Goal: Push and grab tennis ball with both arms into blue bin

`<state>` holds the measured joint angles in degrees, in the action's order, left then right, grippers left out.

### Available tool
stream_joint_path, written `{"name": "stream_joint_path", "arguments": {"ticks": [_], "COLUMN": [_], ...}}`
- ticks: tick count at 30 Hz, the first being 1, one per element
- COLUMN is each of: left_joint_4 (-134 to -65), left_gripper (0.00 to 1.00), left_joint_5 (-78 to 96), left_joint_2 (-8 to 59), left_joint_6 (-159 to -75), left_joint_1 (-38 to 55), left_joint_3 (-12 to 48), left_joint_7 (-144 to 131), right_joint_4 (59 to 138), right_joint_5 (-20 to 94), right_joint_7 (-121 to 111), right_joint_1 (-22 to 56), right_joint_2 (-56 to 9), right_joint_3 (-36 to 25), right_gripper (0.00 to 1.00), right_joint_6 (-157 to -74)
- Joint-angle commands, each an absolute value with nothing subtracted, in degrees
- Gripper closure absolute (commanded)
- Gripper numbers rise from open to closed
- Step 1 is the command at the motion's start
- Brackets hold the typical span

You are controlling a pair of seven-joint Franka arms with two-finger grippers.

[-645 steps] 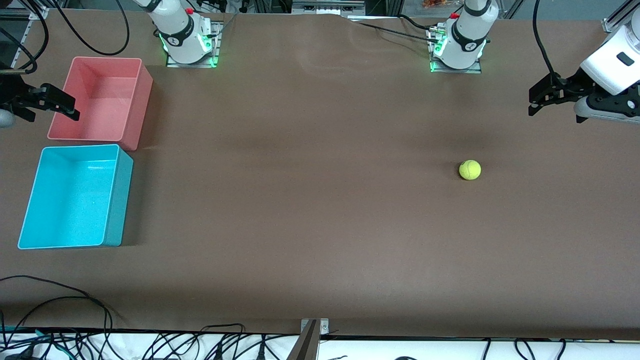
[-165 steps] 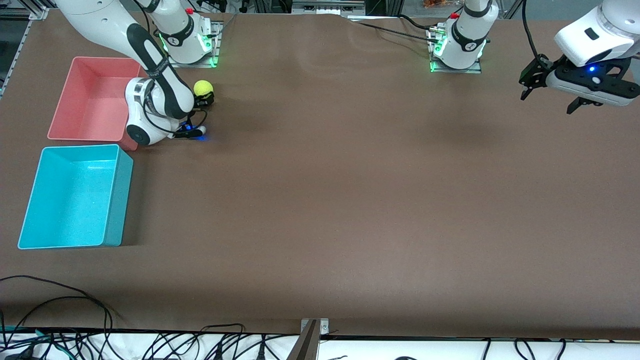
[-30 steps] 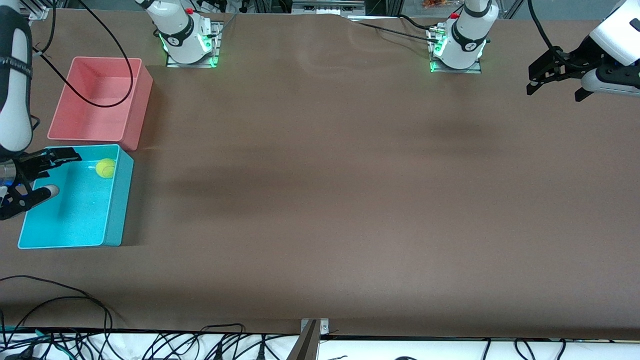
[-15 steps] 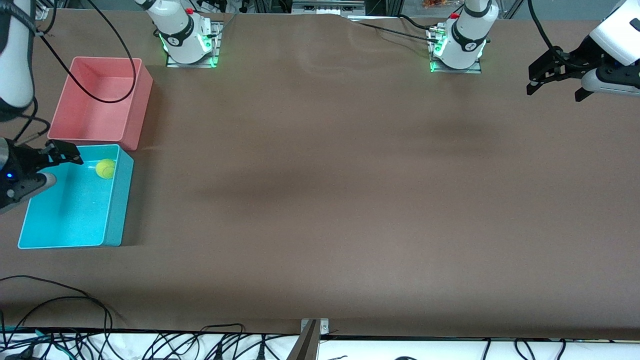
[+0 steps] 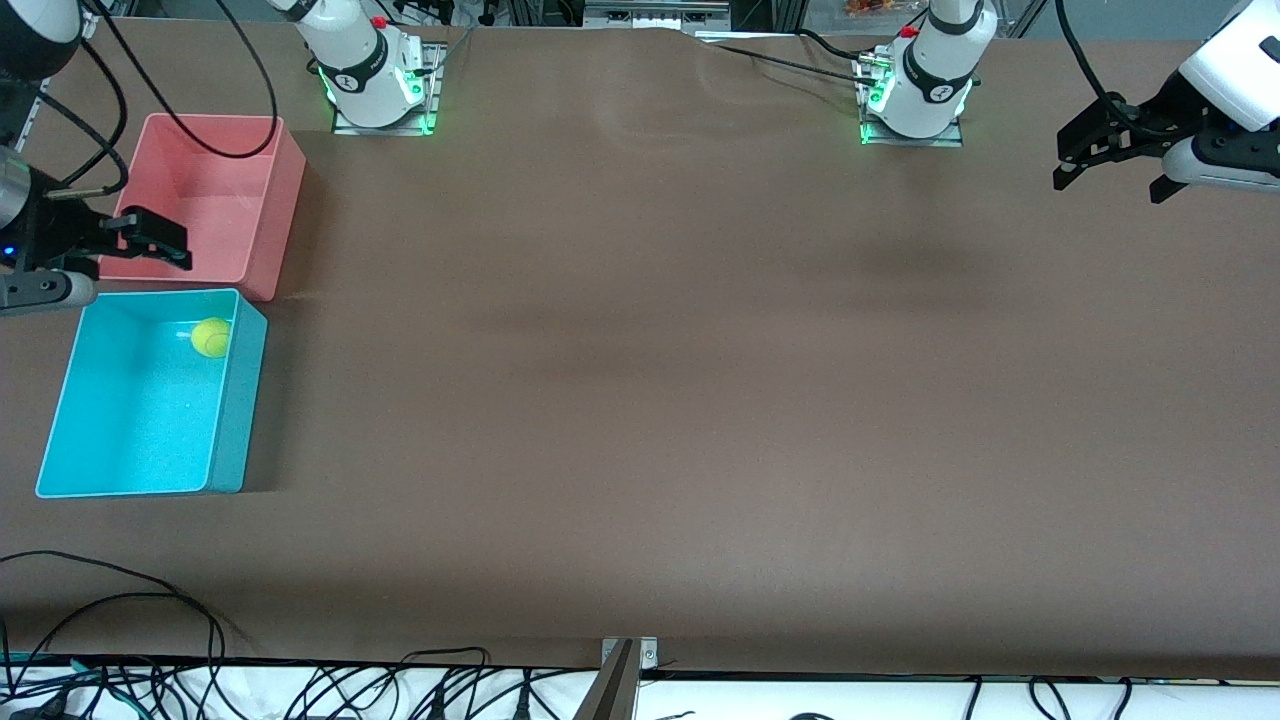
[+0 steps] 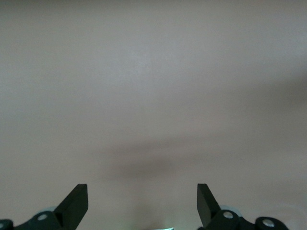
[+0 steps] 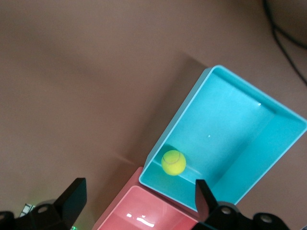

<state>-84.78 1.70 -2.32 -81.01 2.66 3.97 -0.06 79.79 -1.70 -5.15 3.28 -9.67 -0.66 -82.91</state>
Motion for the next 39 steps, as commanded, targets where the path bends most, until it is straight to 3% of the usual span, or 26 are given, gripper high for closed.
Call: {"name": "stream_joint_path", "arguments": {"ticks": [1,5,13,20,39], "left_joint_4": [-82.4,-82.4,-82.4,-82.4,-82.4], "left_gripper": [0.0,0.0,0.0,0.0,0.0], "left_joint_5": [2.8,2.9,2.9,2.9,2.9], "left_joint_2": [-1.1,-1.1,-1.1,-1.1,-1.1], "left_joint_6": [-79.9,-79.9,-79.9,-80.0,-79.9], "left_joint_1": [2.9,2.8,2.7,2.5,2.5], "left_joint_3": [3.9,3.9,3.9,3.9,3.9], "left_joint_7": [-0.4,-0.2,-0.2,-0.2,-0.2], "right_joint_4": [93.1,97.6,96.3,95.3,95.2], "right_joint_5": [6.1,7.6,-2.7,-2.6,0.7], "right_joint_7": [-3.4,-3.8,-7.3,-8.1,-7.5], "right_joint_1": [3.6,3.6,3.0,-1.8,-1.9], "right_joint_2": [-2.0,-0.7,0.5,0.4,-0.2], "right_joint_3": [-6.4,-9.4,-6.8,-1.7,-1.8], "right_gripper": [0.0,0.0,0.0,0.0,0.0], "right_joint_6": [-90.2,-98.2,-94.0,-90.0,-89.2]}}
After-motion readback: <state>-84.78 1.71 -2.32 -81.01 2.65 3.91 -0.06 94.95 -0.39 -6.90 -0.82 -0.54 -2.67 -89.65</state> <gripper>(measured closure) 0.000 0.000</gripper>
